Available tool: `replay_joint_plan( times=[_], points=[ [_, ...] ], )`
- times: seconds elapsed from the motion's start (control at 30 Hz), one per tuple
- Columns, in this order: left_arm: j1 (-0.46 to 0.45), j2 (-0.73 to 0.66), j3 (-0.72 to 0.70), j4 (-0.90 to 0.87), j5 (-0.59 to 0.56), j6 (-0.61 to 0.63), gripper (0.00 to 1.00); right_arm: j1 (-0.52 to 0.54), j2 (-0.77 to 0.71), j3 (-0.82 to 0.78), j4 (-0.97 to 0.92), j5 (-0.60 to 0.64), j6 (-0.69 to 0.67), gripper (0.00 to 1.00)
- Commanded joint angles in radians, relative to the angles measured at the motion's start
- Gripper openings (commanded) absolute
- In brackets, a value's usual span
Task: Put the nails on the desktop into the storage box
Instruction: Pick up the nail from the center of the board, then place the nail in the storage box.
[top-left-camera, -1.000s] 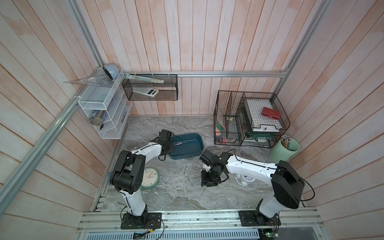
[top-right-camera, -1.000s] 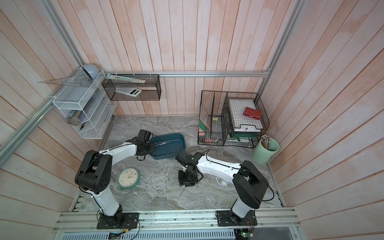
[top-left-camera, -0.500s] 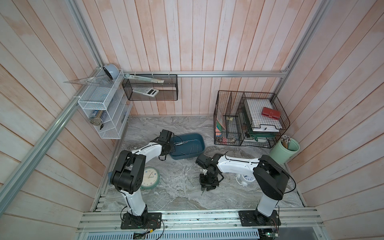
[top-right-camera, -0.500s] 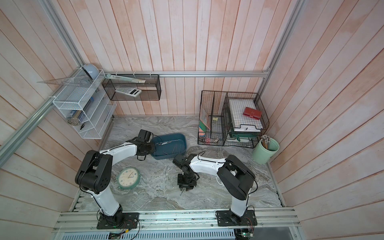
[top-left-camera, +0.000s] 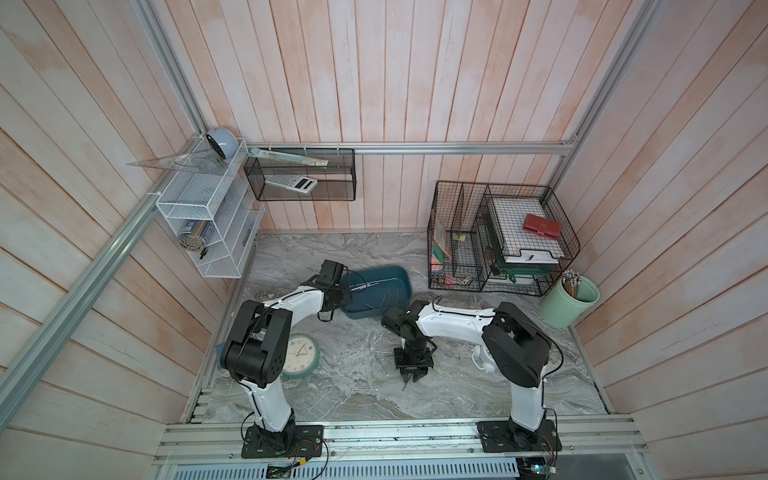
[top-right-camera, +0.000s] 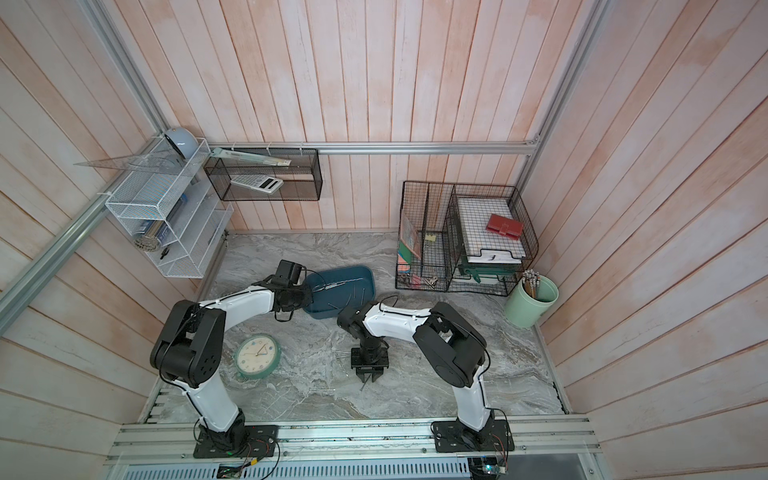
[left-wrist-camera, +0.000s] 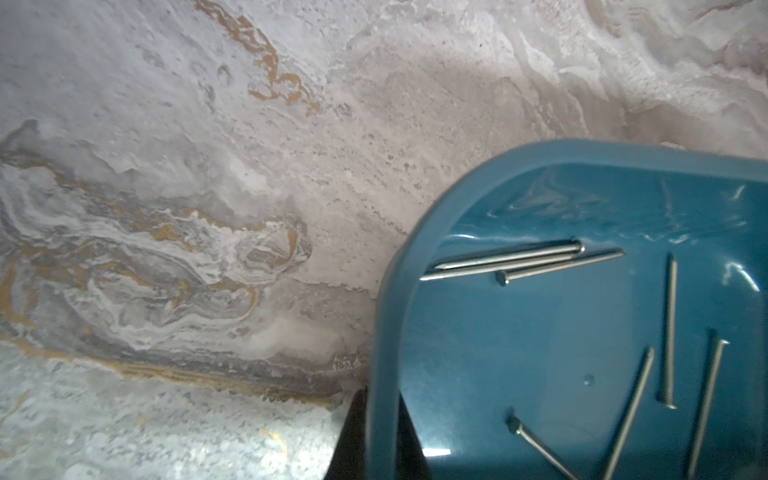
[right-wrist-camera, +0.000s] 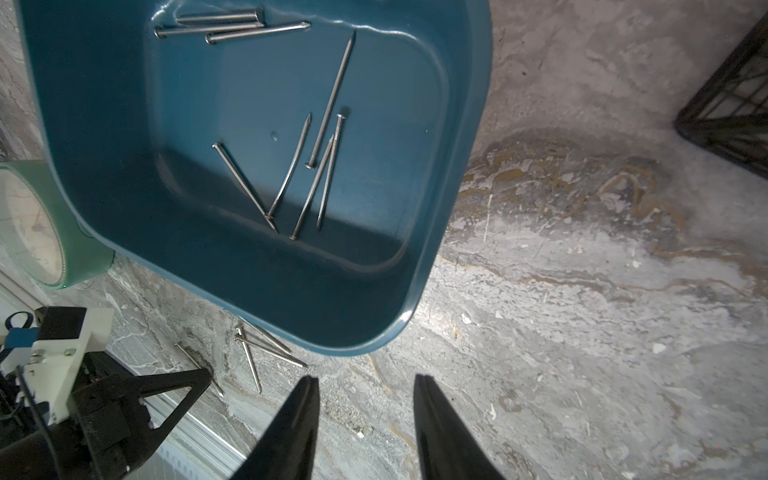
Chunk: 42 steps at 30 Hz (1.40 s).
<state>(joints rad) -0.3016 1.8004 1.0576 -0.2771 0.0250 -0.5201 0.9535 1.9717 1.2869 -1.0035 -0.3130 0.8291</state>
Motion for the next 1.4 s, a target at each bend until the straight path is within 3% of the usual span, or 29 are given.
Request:
replay_joint_plan(
  times=[0.0,0.27,0.47,0.67,0.87,1.13,1.37],
  points=[
    [-0.010,0.048,-0.055,-0.072,0.055,0.006,0.00,0.006,0.057,0.007,-0.125,0.116,-0.045,0.29],
    [-0.007,0.058,-0.056,-0.069,0.059,0.015,0.00,0.005,0.058,-0.016,-0.098,0.124,-0.035,0.24],
    [-0.007,0.056,-0.056,-0.073,0.055,0.014,0.00,0.003,0.073,-0.047,-0.051,0.120,-0.040,0.01],
    [-0.007,0.056,-0.049,-0.084,0.058,0.013,0.00,-0.007,0.052,-0.050,-0.040,0.164,-0.060,0.00],
    [-0.007,0.045,-0.035,-0.114,0.054,0.018,0.00,-0.027,-0.080,0.025,-0.107,0.224,-0.114,0.00],
    [-0.015,0.003,-0.018,-0.176,0.038,0.029,0.00,-0.127,-0.146,0.321,-0.208,0.199,-0.256,0.00],
    [-0.019,-0.017,-0.014,-0.205,0.027,0.022,0.00,-0.263,0.089,0.790,-0.289,0.110,-0.388,0.00]
  ],
)
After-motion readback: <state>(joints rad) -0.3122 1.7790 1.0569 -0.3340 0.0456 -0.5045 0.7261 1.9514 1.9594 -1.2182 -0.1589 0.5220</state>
